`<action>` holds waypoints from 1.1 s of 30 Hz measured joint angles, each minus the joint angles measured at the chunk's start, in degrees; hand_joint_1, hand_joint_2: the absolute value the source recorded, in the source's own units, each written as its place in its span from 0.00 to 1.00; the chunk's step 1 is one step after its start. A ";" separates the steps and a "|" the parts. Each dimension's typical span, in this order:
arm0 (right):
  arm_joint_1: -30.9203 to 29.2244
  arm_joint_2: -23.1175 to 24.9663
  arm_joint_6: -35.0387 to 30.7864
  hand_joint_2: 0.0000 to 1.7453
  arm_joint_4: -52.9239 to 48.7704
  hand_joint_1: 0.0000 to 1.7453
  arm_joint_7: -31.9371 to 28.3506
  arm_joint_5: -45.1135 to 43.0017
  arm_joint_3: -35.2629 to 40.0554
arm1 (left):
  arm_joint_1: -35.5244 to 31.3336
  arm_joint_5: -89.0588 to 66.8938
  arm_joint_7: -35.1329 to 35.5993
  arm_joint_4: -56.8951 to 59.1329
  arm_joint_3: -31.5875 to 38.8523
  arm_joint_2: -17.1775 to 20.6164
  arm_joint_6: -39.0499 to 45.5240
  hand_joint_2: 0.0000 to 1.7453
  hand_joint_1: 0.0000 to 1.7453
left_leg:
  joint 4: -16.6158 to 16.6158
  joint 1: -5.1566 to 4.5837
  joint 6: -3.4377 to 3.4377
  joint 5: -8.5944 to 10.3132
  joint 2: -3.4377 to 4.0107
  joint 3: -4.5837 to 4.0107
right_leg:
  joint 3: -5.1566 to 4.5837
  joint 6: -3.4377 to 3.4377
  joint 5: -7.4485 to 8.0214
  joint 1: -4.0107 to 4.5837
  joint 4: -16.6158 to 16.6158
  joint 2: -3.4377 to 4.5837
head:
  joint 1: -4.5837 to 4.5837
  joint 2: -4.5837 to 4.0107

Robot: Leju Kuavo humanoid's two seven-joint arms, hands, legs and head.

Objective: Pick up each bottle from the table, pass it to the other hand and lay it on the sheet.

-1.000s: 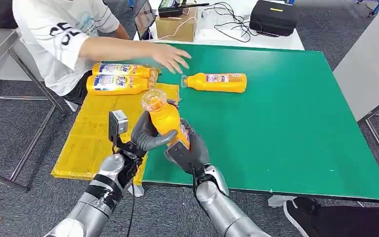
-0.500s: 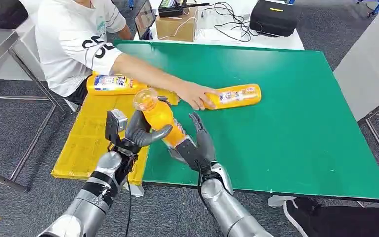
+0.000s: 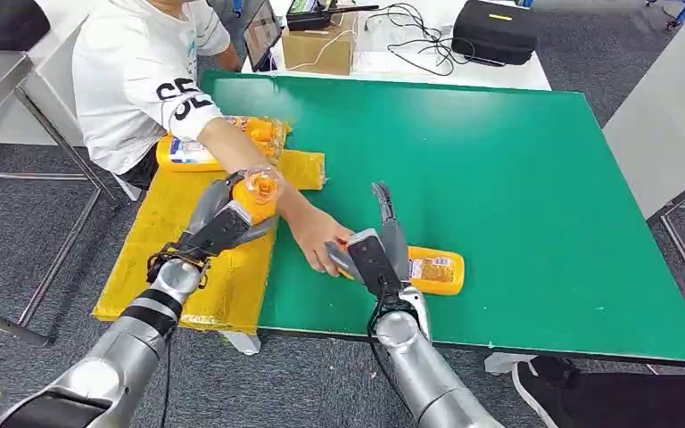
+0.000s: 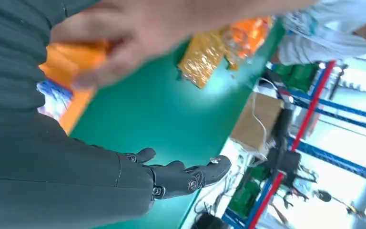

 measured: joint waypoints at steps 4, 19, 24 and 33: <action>1.24 -0.46 -0.50 1.00 -3.79 0.00 -0.04 -0.39 -0.07 | -1.70 -13.06 4.14 5.11 -1.88 2.32 8.99 1.00 1.00 | 0.00 0.01 -0.01 0.00 0.03 0.01 | -0.03 0.00 0.00 0.01 0.00 0.01 | -0.02 0.00; 1.81 -0.90 2.75 1.00 -6.43 0.00 -0.59 -1.12 -0.72 | -8.86 -42.25 14.62 20.05 -19.95 9.77 -1.47 1.00 1.00 | -0.02 0.02 -0.01 0.01 0.00 0.02 | 0.04 -0.01 0.00 0.01 0.02 -0.01 | 0.02 0.02; 1.81 -0.90 3.06 1.00 -6.43 0.00 -0.68 -1.09 -0.74 | -9.93 -42.64 15.11 21.38 -22.41 10.21 -1.47 1.00 1.00 | -0.03 0.02 -0.02 0.01 0.02 0.09 | 0.07 -0.02 0.01 0.01 0.02 0.00 | 0.00 0.00; 1.81 -0.90 3.06 1.00 -6.43 0.00 -0.70 -1.09 -0.74 | -10.60 -42.64 15.15 22.30 -23.83 10.30 -1.47 1.00 1.00 | -0.03 0.02 -0.03 0.02 0.02 0.14 | 0.10 -0.02 0.02 0.02 0.04 0.00 | 0.00 0.00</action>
